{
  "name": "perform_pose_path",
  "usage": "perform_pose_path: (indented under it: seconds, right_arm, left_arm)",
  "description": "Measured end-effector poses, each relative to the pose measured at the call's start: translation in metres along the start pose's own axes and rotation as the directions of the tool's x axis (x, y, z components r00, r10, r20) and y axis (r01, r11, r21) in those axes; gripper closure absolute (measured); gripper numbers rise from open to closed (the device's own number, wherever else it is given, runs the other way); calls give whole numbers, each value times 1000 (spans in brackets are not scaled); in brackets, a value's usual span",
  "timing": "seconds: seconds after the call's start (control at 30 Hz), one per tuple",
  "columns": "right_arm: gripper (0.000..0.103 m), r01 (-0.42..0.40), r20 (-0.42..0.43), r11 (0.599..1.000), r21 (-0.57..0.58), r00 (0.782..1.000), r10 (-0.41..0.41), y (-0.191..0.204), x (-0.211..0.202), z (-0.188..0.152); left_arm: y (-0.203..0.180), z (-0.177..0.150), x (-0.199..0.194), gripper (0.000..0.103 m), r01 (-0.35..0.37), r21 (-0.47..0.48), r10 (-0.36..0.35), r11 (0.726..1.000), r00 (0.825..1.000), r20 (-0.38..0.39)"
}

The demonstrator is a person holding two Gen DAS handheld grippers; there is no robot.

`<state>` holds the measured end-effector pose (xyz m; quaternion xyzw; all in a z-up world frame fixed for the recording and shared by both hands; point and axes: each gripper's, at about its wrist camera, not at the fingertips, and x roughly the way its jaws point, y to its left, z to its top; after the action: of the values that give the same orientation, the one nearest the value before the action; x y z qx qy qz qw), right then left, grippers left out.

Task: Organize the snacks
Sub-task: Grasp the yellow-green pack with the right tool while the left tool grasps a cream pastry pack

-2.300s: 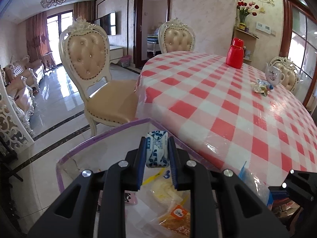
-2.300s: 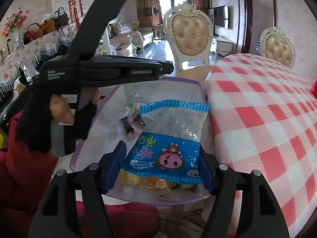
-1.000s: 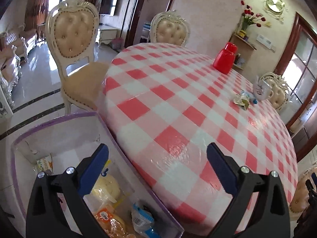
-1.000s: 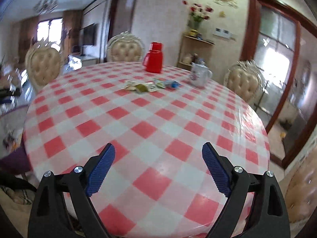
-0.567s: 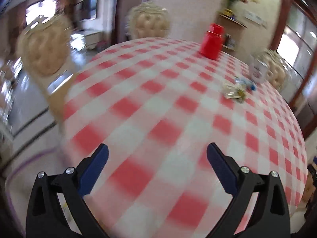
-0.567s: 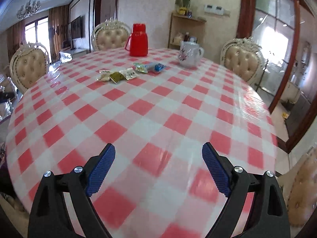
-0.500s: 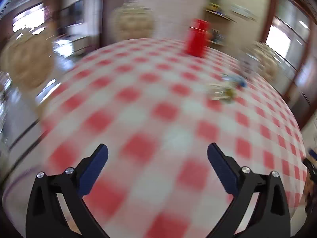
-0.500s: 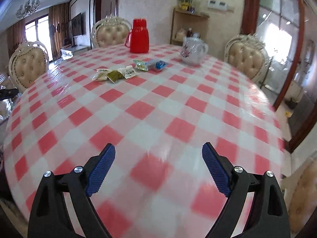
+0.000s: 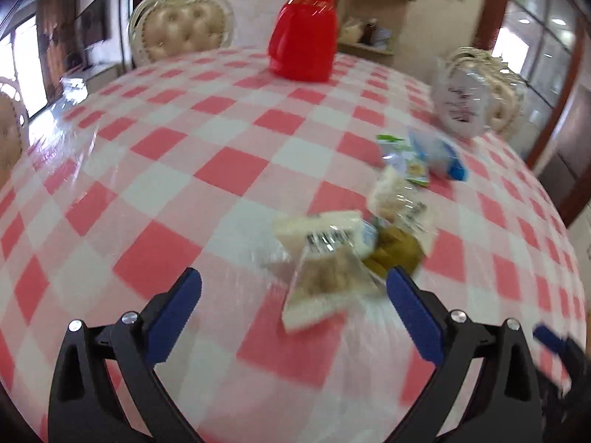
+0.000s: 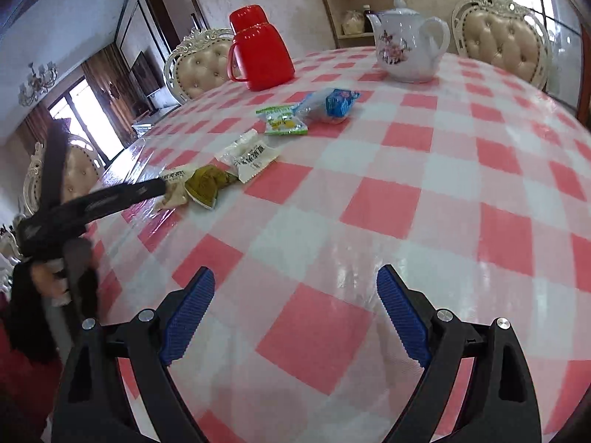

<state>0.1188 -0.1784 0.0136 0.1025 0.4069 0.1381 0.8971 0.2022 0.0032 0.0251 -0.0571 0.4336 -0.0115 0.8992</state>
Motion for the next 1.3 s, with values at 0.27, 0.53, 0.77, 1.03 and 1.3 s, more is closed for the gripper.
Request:
perform_pose_path:
  seconds: [0.27, 0.53, 0.77, 1.03, 1.3]
  right_arm:
    - [16, -70, 11, 997, 20, 998, 69, -5, 0, 0]
    - [16, -31, 1, 999, 30, 1000, 31, -2, 5, 1]
    - [16, -67, -17, 992, -106, 998, 65, 61, 48, 30]
    - [31, 28, -49, 954, -297, 998, -45, 114, 115, 75]
    - [81, 34, 31, 960, -279, 999, -27, 104, 77, 64]
  left_arm:
    - [-9, 22, 44, 3, -111, 28, 113, 993, 992, -61]
    - [10, -4, 12, 59, -86, 21, 87, 996, 996, -10]
    - [70, -41, -32, 59, -27, -211, 37, 977, 998, 45]
    - [74, -43, -34, 51, 8, -225, 4, 974, 999, 54]
    - [72, -43, -33, 35, 56, -210, -44, 976, 997, 61]
